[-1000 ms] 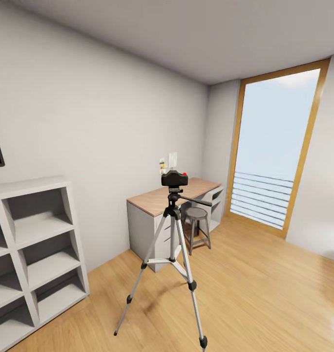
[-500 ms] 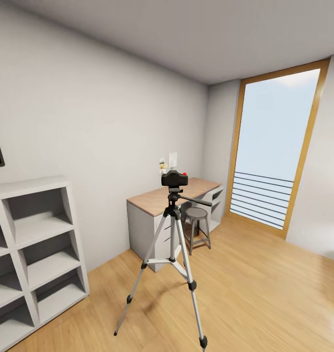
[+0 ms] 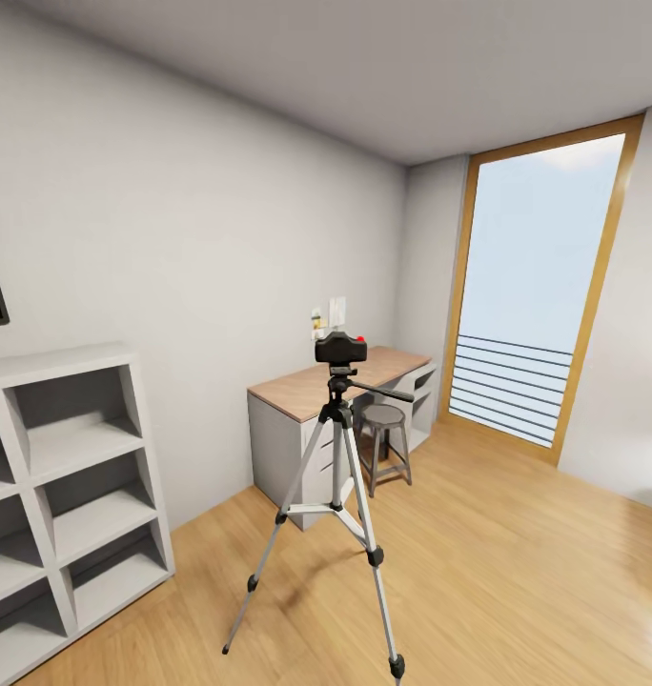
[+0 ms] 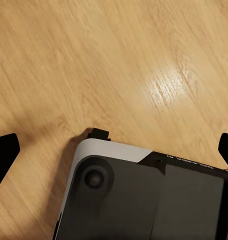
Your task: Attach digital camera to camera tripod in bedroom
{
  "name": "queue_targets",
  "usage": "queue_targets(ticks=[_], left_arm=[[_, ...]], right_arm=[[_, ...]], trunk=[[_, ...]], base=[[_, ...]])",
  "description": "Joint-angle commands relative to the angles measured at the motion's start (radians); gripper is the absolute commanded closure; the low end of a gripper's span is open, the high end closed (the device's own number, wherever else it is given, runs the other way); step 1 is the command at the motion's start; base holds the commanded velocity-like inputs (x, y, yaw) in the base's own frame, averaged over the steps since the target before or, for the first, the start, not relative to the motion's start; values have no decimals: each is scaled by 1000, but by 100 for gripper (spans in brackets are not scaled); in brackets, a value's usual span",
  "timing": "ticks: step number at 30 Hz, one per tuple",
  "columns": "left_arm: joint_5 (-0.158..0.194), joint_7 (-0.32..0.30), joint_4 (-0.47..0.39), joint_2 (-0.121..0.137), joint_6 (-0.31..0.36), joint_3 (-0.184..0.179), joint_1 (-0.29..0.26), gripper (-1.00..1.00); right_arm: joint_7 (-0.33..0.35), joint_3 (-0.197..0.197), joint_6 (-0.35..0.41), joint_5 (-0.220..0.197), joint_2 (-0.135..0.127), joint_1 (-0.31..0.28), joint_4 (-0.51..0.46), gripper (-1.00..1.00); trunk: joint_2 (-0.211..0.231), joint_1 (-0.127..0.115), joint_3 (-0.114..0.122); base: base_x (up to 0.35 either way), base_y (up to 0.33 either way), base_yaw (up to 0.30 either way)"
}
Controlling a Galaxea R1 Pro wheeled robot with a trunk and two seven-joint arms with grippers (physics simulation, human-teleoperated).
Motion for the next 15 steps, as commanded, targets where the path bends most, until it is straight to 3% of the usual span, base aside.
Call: queue_targets(ticks=[1,15], left_arm=[[8,4,0,0,-2,-9,0,-100],[8,3,0,0,-2,-9,0,-100]], right_arm=[[2,2,-5,4,0,-1,2,-100],[2,-5,-6,-1,13,-1,-2,-100]], trunk=[[-1,0,0],[-1,0,0]], base=[[0,0,0],[0,0,0]])
